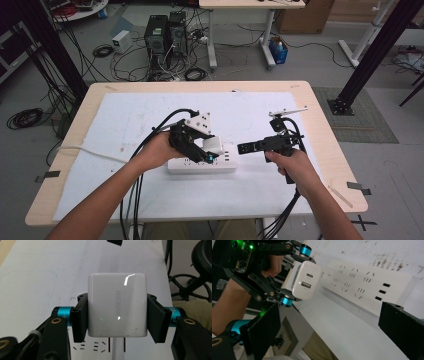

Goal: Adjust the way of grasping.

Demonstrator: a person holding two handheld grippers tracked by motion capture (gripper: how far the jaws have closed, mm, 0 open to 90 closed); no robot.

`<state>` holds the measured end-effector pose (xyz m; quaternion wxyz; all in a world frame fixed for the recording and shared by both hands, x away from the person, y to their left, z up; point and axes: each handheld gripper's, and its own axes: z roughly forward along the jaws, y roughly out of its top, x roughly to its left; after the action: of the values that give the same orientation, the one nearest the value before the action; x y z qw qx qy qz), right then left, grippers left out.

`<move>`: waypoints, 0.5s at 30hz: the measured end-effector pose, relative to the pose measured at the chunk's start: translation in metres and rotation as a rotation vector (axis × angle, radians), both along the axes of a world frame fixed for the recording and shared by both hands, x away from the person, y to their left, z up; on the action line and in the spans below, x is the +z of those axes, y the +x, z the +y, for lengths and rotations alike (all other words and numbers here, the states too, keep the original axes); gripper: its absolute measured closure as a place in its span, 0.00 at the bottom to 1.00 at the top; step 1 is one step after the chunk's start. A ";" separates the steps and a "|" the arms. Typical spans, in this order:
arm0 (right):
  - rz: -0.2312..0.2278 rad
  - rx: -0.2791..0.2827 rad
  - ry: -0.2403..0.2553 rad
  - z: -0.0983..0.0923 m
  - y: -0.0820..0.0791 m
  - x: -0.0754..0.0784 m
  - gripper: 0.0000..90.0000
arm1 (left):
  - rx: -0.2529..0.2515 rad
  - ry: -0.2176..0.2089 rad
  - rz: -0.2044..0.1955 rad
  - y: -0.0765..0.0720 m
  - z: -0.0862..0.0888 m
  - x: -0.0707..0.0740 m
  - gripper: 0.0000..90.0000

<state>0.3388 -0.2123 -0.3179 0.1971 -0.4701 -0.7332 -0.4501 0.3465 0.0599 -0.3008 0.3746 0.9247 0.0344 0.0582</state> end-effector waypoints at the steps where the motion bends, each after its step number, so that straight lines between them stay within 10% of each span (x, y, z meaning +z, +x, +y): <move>1: 0.008 0.004 0.010 0.002 0.001 0.000 0.04 | 0.002 -0.007 -0.004 -0.001 -0.001 0.000 0.47; 15: 0.053 0.035 0.066 0.020 0.006 -0.005 0.06 | -0.034 -0.044 -0.038 -0.007 -0.020 -0.004 0.47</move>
<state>0.3449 -0.1925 -0.3230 0.2396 -0.4622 -0.7206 -0.4581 0.3391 0.0395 -0.3043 0.3963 0.9155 0.0129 0.0684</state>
